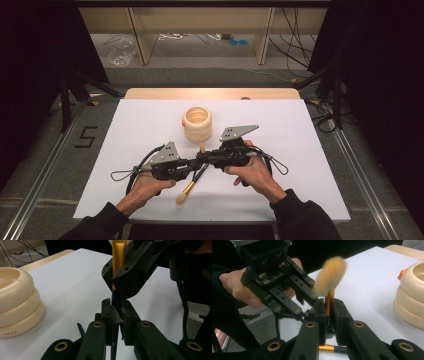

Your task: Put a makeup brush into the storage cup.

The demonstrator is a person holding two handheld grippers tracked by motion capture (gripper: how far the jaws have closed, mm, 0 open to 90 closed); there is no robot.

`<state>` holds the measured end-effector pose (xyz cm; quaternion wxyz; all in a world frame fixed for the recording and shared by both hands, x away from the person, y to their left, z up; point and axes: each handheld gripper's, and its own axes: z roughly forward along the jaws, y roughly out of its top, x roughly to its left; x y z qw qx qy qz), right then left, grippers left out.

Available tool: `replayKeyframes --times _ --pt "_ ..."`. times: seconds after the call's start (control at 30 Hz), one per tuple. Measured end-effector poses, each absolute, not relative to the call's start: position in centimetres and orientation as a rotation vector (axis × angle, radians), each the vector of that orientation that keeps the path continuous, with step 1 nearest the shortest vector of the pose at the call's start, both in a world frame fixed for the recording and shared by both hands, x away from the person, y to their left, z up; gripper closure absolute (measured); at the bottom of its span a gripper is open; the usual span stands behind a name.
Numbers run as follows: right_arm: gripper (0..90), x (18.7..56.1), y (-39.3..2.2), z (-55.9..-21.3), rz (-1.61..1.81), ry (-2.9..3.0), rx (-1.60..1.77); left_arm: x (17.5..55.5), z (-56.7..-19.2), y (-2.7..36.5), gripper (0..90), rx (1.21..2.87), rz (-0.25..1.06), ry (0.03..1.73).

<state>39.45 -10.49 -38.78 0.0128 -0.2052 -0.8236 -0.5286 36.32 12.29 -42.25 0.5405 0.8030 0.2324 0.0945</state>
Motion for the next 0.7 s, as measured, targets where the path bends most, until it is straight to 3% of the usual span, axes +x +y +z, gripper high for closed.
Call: replayKeyframes --times 0.17,0.47,0.7 --pt "63.0 39.5 -10.7 -38.6 -1.635 -2.589 -0.692 36.7 -42.3 12.7 83.2 1.895 0.238 0.58" --pt "37.9 39.2 -12.4 -38.2 -1.734 -2.686 -0.833 37.5 -42.3 13.7 83.2 1.879 0.286 0.643" --pt "26.8 39.2 -14.0 -38.9 -1.773 -2.691 -1.009 38.0 -42.2 14.3 83.1 1.872 0.313 0.672"
